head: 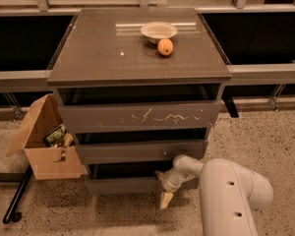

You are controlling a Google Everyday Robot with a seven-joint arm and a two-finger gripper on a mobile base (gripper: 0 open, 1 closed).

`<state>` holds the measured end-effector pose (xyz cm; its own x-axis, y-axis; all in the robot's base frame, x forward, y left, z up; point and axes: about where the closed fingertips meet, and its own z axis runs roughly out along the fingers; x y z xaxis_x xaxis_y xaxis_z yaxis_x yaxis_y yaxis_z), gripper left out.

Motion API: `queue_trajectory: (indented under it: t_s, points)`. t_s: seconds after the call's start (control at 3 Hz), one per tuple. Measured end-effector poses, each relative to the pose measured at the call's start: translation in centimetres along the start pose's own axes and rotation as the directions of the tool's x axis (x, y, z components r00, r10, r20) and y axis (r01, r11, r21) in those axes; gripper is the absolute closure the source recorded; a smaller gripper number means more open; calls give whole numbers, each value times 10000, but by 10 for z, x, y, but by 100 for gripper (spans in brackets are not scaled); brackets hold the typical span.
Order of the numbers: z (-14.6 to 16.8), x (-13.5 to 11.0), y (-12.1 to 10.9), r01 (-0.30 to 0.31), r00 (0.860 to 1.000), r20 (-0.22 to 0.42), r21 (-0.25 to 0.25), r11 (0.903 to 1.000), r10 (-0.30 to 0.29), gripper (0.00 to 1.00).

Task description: Open bottom drawer

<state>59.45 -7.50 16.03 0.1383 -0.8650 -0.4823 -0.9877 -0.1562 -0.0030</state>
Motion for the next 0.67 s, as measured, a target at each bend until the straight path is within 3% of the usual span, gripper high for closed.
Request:
queue_trajectory:
  t_s: [0.67]
  points:
    - [-7,-4,-1,11,10000,1,10,10000,-11,63]
